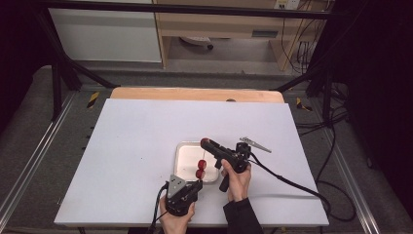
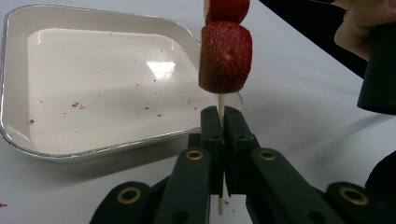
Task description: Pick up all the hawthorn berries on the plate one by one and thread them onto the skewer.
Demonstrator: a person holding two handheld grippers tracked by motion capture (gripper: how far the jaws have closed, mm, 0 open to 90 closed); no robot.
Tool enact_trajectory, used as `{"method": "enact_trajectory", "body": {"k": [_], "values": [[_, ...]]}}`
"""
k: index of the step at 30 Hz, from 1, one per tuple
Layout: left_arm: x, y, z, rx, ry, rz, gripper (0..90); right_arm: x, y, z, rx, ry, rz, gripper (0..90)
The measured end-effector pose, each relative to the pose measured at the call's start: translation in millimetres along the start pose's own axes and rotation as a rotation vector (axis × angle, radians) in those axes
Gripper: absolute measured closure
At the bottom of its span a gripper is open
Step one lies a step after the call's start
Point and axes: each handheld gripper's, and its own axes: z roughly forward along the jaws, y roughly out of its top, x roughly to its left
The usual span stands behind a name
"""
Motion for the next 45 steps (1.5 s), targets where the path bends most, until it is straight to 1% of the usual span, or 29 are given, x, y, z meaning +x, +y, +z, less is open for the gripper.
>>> {"method": "enact_trajectory", "body": {"k": [8,12,16,20,24,27,30,31,32,34,35,36,39,40,42,44,45], "values": [[1.0,1.2,1.6,0.023,-0.02,-0.021,88.1,-0.6,-1.5,0.5,0.014,-0.001,-0.016,59.9],[1.8,2.7,0.6,0.026,-0.03,-0.045,88.2,-1.5,-3.2,0.8,0.029,-0.005,-0.042,59.9],[2.3,3.1,2.9,0.035,-0.045,-0.065,88.2,-1.0,-3.8,0.3,0.027,-0.004,-0.057,60.0],[2.2,3.0,3.2,0.026,-0.051,-0.08,88.3,-0.3,-4.0,-0.7,0.025,-0.001,-0.062,60.0],[2.2,2.9,3.8,0.015,-0.042,-0.068,88.3,0.9,-3.1,-1.3,0.021,0.003,-0.046,60.0],[0.8,2.0,5.7,-0.002,-0.038,-0.059,88.3,0.9,-1.9,-1.6,0.028,-0.007,-0.036,60.0],[1.4,1.9,6.6,-0.005,-0.035,-0.063,88.4,0.3,-2.3,-1.1,0.033,-0.009,-0.034,60.2],[2.4,2.5,6.8,0.0,-0.041,-0.067,88.3,0.7,-3.1,-0.9,0.038,-0.007,-0.029,60.1],[2.7,2.9,6.8,-0.003,-0.045,-0.072,88.4,0.4,-4.0,-0.9,0.041,-0.006,-0.036,60.2],[2.6,3.9,5.3,-0.014,-0.048,-0.06,88.5,0.1,-5.3,-1.0,0.055,-0.008,-0.049,60.3],[2.3,4.9,4.0,-0.023,-0.041,-0.058,88.5,-0.4,-5.8,-0.8,0.068,-0.006,-0.053,60.3],[2.6,6.0,3.7,-0.016,-0.044,-0.065,88.5,-0.7,-7.1,-0.5,0.076,-0.007,-0.055,60.4],[4.9,6.4,5.7,-0.007,-0.048,-0.064,88.5,-0.7,-8.7,-0.9,0.066,0.004,-0.072,60.4],[4.9,7.3,5.5,-0.015,-0.047,-0.061,88.5,-0.5,-8.7,-1.6,0.075,0.006,-0.075,60.4],[5.6,10.6,5.8,-0.006,-0.046,-0.056,88.5,-0.9,-11.1,-1.4,0.099,0.007,-0.073,60.5],[6.6,11.2,6.4,-0.003,-0.044,-0.045,88.5,-0.1,-11.4,-2.1,0.096,0.002,-0.077,60.4],[7.1,11.4,6.7,0.001,-0.041,-0.041,88.5,-0.3,-10.8,-1.9,0.096,0.007,-0.079,60.4]]}}
